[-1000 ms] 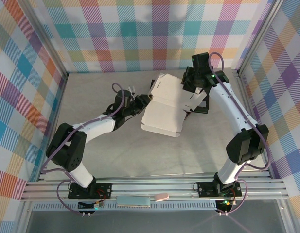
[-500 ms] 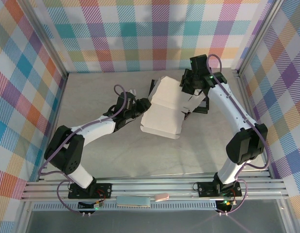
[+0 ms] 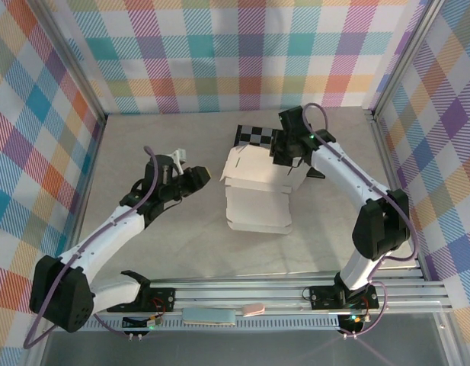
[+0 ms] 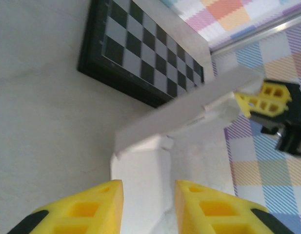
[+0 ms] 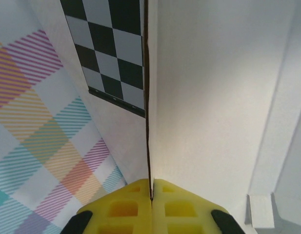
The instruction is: Fold the paper box
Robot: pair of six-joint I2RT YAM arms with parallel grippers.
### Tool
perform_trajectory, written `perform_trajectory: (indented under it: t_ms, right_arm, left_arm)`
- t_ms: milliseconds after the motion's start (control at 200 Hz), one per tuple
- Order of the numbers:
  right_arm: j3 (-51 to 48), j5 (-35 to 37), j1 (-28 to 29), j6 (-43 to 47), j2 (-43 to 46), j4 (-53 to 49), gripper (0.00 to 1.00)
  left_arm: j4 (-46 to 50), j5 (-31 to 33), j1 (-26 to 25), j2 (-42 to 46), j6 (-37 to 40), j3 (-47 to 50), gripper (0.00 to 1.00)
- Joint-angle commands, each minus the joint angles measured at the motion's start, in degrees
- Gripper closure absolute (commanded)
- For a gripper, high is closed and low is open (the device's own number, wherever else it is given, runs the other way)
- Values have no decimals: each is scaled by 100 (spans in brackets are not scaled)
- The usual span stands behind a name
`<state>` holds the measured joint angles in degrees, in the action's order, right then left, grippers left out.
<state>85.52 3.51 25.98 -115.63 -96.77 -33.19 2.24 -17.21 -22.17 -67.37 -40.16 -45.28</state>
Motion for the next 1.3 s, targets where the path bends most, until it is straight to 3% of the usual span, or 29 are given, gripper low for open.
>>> perform_trajectory:
  t_ms: [0, 145, 480, 855, 1295]
  right_arm:
    - [-385, 155, 87, 417, 348, 498, 100]
    - [-1081, 325, 238, 587, 676, 831, 100]
    - [-1511, 486, 294, 742, 914, 1029, 100]
    - [-1520, 410, 303, 867, 722, 1286, 100]
    - [-1809, 428, 356, 1047, 803, 1530, 100]
  left_arm:
    - [32, -356, 243, -499, 539, -242, 70]
    - [-511, -836, 219, -1286, 1409, -510, 77]
    - [-1630, -1717, -375, -2031, 2943, -426, 74]
    - [-1718, -1865, -756, -2002, 3261, -343, 72]
    - [-1563, -1342, -1074, -2210, 3405, -515, 66]
